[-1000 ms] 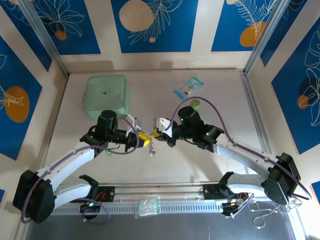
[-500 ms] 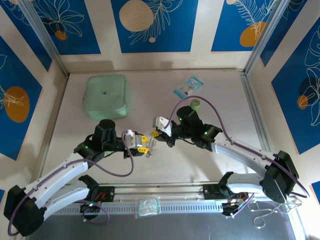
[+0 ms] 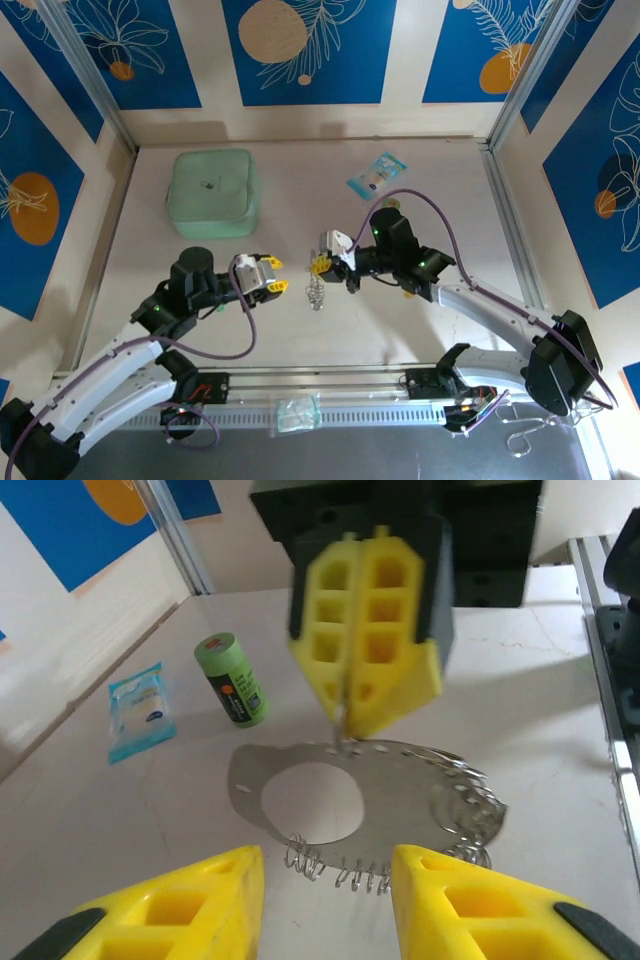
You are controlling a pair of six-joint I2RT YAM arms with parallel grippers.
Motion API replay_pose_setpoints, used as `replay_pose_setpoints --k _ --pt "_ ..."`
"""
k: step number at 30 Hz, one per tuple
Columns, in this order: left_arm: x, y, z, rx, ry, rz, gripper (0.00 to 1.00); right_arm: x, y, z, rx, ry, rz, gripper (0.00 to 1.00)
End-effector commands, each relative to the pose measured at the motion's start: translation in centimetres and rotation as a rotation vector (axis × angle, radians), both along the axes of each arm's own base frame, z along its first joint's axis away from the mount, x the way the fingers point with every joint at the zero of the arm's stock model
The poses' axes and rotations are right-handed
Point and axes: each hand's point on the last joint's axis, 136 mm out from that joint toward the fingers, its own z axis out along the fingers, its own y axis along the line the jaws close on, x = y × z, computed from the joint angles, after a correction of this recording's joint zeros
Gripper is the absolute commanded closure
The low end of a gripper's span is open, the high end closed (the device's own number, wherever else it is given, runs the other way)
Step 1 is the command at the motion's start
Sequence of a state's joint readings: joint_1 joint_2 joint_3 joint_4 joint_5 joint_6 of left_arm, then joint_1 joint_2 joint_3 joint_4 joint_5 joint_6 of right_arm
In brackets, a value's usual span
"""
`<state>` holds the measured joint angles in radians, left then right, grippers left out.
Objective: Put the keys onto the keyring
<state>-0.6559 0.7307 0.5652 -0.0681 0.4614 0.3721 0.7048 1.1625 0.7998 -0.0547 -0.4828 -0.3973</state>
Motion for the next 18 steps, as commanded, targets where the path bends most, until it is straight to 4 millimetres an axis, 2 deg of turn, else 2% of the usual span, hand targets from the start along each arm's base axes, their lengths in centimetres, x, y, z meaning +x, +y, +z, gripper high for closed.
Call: replay_pose_setpoints --k 1,7,18 --pt "-0.9 -1.3 1.6 -0.056 0.080 -0.074 0.65 -2.2 0.2 1.7 0.070 -0.054 0.131 1.00" --pt "-2.4 -2.6 0.1 -0.013 0.192 -0.208 0.69 -3.4 0.4 2.3 0.088 -0.023 0.179 1.00" --pt "-3.2 -3.5 0.4 -0.056 0.209 -0.295 0.72 -3.6 1.3 2.1 0.065 -0.027 0.185 1.00"
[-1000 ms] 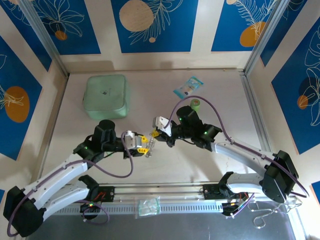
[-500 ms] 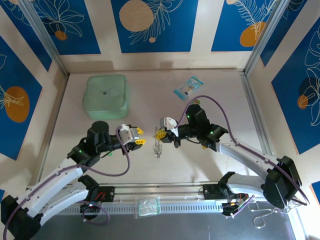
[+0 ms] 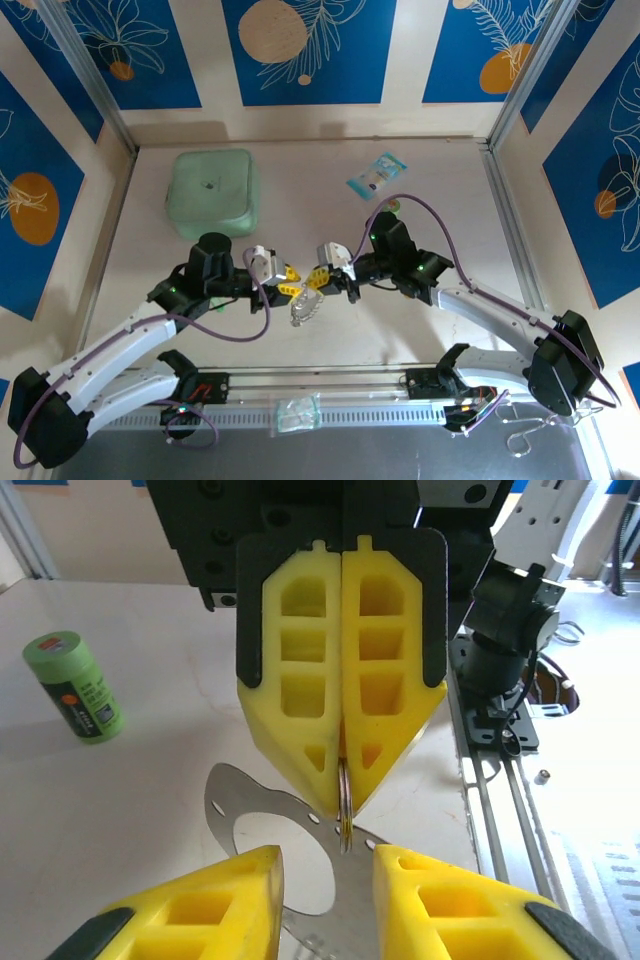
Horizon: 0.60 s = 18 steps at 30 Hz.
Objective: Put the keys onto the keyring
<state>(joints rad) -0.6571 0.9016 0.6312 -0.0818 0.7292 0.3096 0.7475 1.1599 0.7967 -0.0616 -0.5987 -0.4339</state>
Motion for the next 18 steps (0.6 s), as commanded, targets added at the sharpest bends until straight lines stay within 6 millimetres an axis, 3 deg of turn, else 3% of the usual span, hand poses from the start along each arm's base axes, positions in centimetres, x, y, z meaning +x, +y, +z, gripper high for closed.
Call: replay_pose_setpoints --k 1,14,18 --pt "-0.86 -0.61 1.14 -0.037 0.006 -0.063 0.72 -0.26 0.51 1.54 0.029 -0.032 0.029 1.00" --pt "-0.56 -1.04 1.57 -0.065 -0.018 -0.062 0.83 -0.24 1.14 0.82 -0.001 -0.005 0.037 1.00" --pt "-0.49 -0.99 1.45 -0.062 -0.022 -0.056 0.95 -0.16 1.17 0.67 -0.007 -0.004 0.033 1.00"
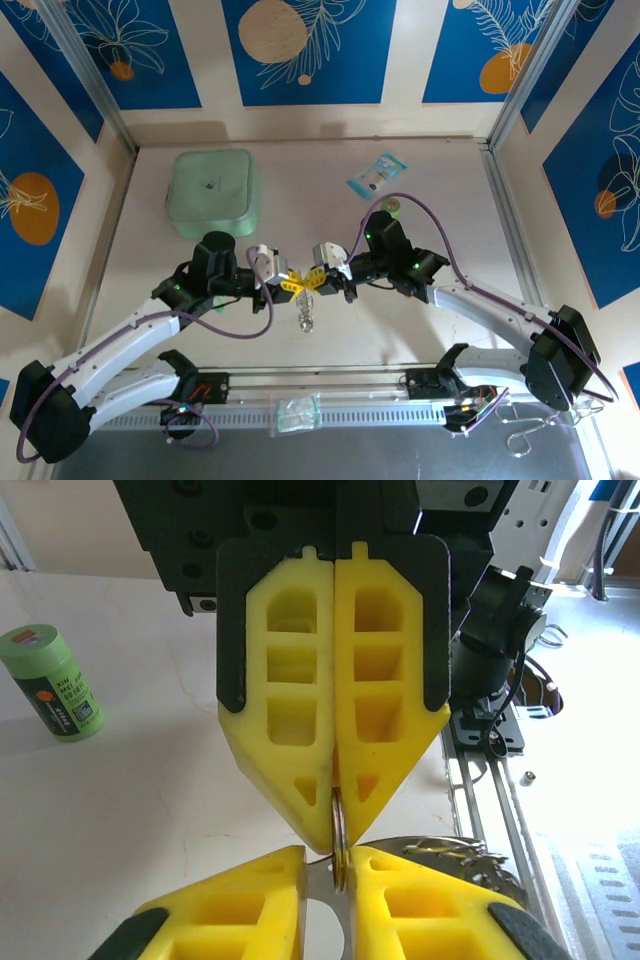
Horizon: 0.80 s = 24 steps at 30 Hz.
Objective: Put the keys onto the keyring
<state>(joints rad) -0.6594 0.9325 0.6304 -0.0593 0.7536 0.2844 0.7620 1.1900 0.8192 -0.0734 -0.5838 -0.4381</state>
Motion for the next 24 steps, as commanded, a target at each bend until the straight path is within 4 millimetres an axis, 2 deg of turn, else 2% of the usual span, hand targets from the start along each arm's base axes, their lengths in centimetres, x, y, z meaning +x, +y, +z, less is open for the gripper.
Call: replay_pose_setpoints --k 1,2,4,5,7,10,13,17,21,24 --pt "-0.3 -0.5 1.7 -0.053 -0.062 -0.027 1.00 -0.2 0.6 1.1 0.014 -0.011 0.022 1.00" --pt "-0.1 -0.4 1.6 -0.045 -0.064 -0.011 1.00 0.0 0.4 1.2 0.021 -0.008 0.010 0.94" --pt "0.4 -0.1 1.3 -0.024 -0.069 0.028 1.00 0.3 -0.2 1.6 0.044 -0.011 -0.011 0.75" --pt "0.8 0.1 1.2 -0.010 -0.066 0.058 1.00 0.7 -0.7 1.8 0.056 -0.009 -0.034 0.70" --pt "1.7 0.6 0.8 0.032 -0.043 0.129 1.00 1.3 -1.9 2.4 0.083 -0.016 -0.085 0.65" --pt "3.3 1.8 0.0 0.116 0.051 0.279 1.00 2.4 -3.7 3.1 0.117 -0.041 -0.180 0.63" --pt "4.3 2.6 -0.4 0.144 0.171 0.400 1.00 2.1 -4.5 3.2 0.140 -0.051 -0.205 0.63" --pt "4.8 2.6 -0.5 0.138 0.316 0.478 1.00 -0.4 -3.0 2.6 0.114 -0.046 -0.119 0.66" --pt "5.8 2.8 -0.1 0.181 0.431 0.601 1.00 -3.6 0.1 2.2 0.113 -0.027 0.002 0.68" --pt "6.5 2.9 0.3 0.219 0.512 0.693 1.00 -3.8 2.4 1.8 0.130 -0.049 -0.013 0.67"
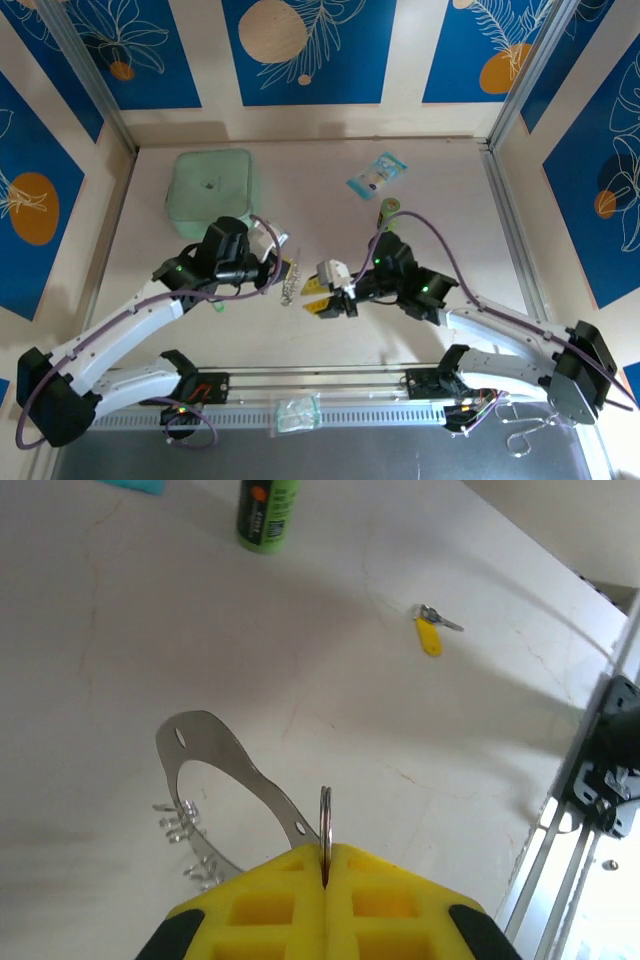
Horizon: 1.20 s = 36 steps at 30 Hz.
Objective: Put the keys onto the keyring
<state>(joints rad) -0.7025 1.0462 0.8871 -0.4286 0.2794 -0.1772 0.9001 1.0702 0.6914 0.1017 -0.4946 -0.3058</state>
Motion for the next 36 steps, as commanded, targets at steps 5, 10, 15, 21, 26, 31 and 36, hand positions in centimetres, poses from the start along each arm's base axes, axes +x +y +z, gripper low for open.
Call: replay_pose_setpoints --k 5,10,15,21,26,31,36 --pt "1.5 1.7 1.4 0.070 0.227 0.313 1.00 2.5 4.0 0.1 0.108 -0.024 -0.158 0.68" --pt "1.1 1.8 1.9 0.128 0.474 0.461 1.00 5.0 5.3 -1.2 0.192 -0.053 -0.282 0.67" --pt "0.8 1.1 2.4 0.078 0.628 0.567 1.00 7.3 5.1 -2.2 0.222 -0.084 -0.397 0.69" --pt "0.7 2.6 2.5 0.030 0.766 0.832 1.00 8.6 3.4 -4.0 0.216 -0.108 -0.482 0.71" --pt "-0.2 2.1 2.4 -0.027 0.899 0.914 1.00 8.9 2.6 -4.0 0.244 -0.119 -0.503 0.72" --pt "-1.1 2.0 2.1 -0.026 0.986 0.946 1.00 8.8 2.6 -3.5 0.274 -0.172 -0.491 0.72" --pt "-2.1 0.9 1.0 -0.049 1.097 0.953 1.00 9.1 2.8 -2.8 0.309 -0.221 -0.490 0.71"
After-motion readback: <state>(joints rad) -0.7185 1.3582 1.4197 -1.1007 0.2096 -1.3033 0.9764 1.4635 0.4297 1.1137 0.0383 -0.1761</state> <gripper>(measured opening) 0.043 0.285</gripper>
